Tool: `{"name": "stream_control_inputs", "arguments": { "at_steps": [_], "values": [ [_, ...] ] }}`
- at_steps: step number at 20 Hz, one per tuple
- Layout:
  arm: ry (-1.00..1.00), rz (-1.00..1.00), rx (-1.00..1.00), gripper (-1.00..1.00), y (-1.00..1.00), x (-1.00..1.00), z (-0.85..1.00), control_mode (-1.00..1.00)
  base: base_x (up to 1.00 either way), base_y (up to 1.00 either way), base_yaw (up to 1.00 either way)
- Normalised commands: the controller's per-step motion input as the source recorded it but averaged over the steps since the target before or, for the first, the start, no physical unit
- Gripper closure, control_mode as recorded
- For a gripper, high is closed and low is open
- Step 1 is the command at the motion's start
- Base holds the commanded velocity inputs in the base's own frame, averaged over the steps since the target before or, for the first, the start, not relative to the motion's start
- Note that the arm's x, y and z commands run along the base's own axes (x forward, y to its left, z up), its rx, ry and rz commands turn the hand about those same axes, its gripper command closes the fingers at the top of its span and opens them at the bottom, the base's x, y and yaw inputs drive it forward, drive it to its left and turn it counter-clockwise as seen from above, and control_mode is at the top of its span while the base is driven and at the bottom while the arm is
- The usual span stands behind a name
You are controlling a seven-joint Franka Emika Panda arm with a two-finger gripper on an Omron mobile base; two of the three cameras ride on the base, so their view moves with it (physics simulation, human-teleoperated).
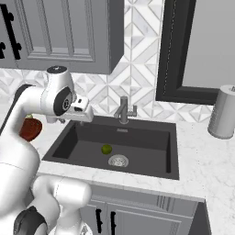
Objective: Pick the lime from the sink and place it in the bowl. Then pick the bowl and place it in the microwave. Then close the microwave door and press the start button.
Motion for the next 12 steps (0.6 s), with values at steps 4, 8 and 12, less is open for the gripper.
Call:
{"name": "stream_control_inputs", "arguments": {
  "at_steps": [4, 8, 12],
  "values": [
    [0.02, -0.06, 0.0, -1.0, 0.0, 0.36, -0.83, -1.0, 0.0, 0.0, 0.0],
    [0.05, -0.04, 0.0, -1.0, -0.01, 0.35, -0.63, -1.0, 0.0, 0.0, 0.0],
    [0.0, -0.03, 0.0, -1.0, 0.0, 0.46, -0.58, -1.0, 0.0, 0.0, 0.0]
  ]
}}
